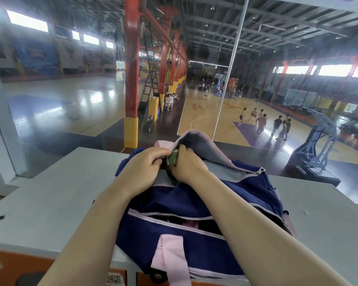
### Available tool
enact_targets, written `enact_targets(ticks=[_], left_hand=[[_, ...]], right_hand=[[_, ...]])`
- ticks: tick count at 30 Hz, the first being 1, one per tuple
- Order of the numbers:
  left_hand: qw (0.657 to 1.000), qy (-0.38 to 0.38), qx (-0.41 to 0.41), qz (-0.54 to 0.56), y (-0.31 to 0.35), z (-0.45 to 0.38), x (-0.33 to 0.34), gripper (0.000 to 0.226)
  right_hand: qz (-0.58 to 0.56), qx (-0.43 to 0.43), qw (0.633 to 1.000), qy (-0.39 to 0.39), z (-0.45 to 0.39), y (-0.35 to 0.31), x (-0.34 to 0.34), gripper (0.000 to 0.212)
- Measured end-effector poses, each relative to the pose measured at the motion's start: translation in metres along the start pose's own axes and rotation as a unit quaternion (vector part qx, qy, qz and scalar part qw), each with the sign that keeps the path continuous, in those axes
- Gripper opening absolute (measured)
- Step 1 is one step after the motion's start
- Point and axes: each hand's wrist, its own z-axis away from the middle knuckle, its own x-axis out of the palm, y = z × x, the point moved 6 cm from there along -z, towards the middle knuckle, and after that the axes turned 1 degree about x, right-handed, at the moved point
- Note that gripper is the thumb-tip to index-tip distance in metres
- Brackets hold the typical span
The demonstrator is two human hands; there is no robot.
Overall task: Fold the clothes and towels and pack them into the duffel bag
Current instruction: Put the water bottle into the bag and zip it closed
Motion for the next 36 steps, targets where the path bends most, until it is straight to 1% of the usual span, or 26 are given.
enact_targets(ticks=[3,4,6,7,9,10,12,13,15,18,20,22,24,25,27,29,32,34,36], left_hand=[[0.998,0.005,0.006,-0.065,0.008,0.003,-0.003,0.040],[0.995,0.007,0.008,-0.096,0.010,0.005,-0.005,0.039],[0.984,0.012,0.037,-0.173,0.022,0.010,-0.006,0.036],[0.979,0.019,0.054,-0.195,0.032,0.013,-0.007,0.034],[0.980,0.026,0.069,-0.185,0.056,0.019,-0.007,0.033],[0.981,0.018,0.079,-0.175,0.068,0.022,-0.003,0.032],[0.979,-0.019,0.107,-0.172,0.091,0.028,0.012,0.029],[0.978,-0.040,0.113,-0.173,0.101,0.032,0.020,0.027],[0.978,-0.075,0.089,-0.171,0.115,0.039,0.033,0.021],[0.980,-0.098,0.056,-0.165,0.128,0.049,0.047,0.013],[0.978,-0.123,0.060,-0.157,0.133,0.057,0.059,0.019],[0.976,-0.144,0.059,-0.152,0.134,0.067,0.069,0.028],[0.971,-0.162,0.057,-0.165,0.132,0.077,0.079,0.031],[0.968,-0.165,0.060,-0.177,0.130,0.082,0.083,0.030],[0.964,-0.147,0.072,-0.209,0.125,0.088,0.084,0.029],[0.961,-0.123,0.083,-0.235,0.123,0.093,0.083,0.027],[0.960,-0.107,0.092,-0.240,0.127,0.098,0.081,0.018],[0.959,-0.080,0.114,-0.247,0.139,0.097,0.079,0.013],[0.959,-0.069,0.121,-0.248,0.149,0.096,0.079,0.024]], right_hand=[[-0.002,-0.009,1.000,0.026,0.016,0.004,-0.011,0.067],[-0.002,-0.016,0.999,0.039,0.023,0.005,-0.016,0.065],[-0.003,-0.028,0.997,0.066,0.041,0.006,-0.028,0.057],[-0.007,-0.032,0.996,0.079,0.050,0.009,-0.034,0.053],[-0.028,-0.035,0.994,0.101,0.069,0.018,-0.046,0.045],[-0.039,-0.035,0.992,0.112,0.078,0.025,-0.051,0.040],[-0.056,-0.024,0.990,0.124,0.097,0.042,-0.059,0.034],[-0.056,-0.015,0.991,0.124,0.106,0.051,-0.061,0.037],[-0.034,0.002,0.992,0.119,0.124,0.069,-0.065,0.042],[-0.044,0.021,0.989,0.137,0.149,0.099,-0.069,0.037],[-0.097,0.025,0.988,0.121,0.164,0.114,-0.066,0.043],[-0.147,0.021,0.985,0.092,0.175,0.124,-0.060,0.063],[-0.151,0.021,0.987,0.055,0.179,0.133,-0.051,0.081],[-0.142,0.020,0.989,0.045,0.180,0.137,-0.049,0.084],[-0.123,0.023,0.991,0.055,0.181,0.142,-0.050,0.079],[-0.105,0.035,0.991,0.078,0.181,0.147,-0.052,0.066],[-0.077,0.060,0.988,0.116,0.181,0.156,-0.052,0.050],[-0.076,0.069,0.985,0.135,0.179,0.160,-0.052,0.041],[-0.092,0.070,0.983,0.141,0.175,0.161,-0.053,0.034]])
